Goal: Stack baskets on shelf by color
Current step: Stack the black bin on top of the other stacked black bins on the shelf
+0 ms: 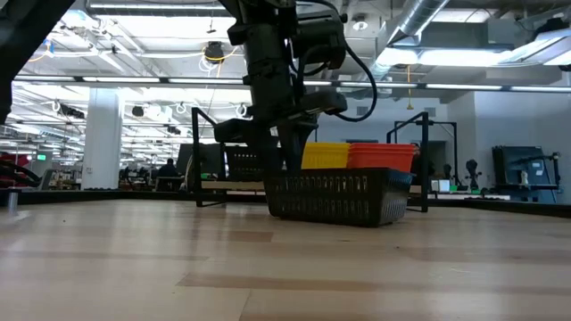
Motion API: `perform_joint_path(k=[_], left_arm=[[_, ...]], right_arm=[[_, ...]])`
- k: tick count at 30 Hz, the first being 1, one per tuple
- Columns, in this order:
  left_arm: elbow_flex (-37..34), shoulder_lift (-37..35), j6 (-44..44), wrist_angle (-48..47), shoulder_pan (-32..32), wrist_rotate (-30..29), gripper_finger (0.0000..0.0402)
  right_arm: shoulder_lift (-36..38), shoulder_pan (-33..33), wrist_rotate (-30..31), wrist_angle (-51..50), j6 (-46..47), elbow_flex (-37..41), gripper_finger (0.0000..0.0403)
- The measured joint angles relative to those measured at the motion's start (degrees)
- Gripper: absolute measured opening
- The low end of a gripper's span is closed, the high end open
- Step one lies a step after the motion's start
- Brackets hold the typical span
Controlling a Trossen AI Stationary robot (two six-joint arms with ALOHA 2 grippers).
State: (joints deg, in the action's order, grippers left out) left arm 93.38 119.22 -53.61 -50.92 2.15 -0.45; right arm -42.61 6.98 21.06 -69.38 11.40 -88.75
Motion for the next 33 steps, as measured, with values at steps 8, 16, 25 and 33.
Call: perform_joint_path(k=[8, 16, 25, 33], left_arm=[[0.0, 0.0, 0.4, 0.3, -0.1, 0.0, 0.0110], [0.2, 3.0, 0.6, 3.0, 0.0, 1.0, 0.0109], [0.9, 6.9, 2.9, 3.0, 0.0, 6.0, 0.0088], [6.2, 7.6, 7.5, 0.3, -0.2, 4.9, 0.0003]], right_arm=[[0.0, 0.0, 0.0, 0.0, 0.1, 0.0, 0.0128], [0.0, 0.0, 0.0, 0.0, 0.1, 0.0, 0.0128], [0.7, 0.0, 0.0, 0.1, 0.1, 0.0, 0.0128], [1.1, 0.0, 0.0, 0.2, 0.1, 0.0, 0.0128]])
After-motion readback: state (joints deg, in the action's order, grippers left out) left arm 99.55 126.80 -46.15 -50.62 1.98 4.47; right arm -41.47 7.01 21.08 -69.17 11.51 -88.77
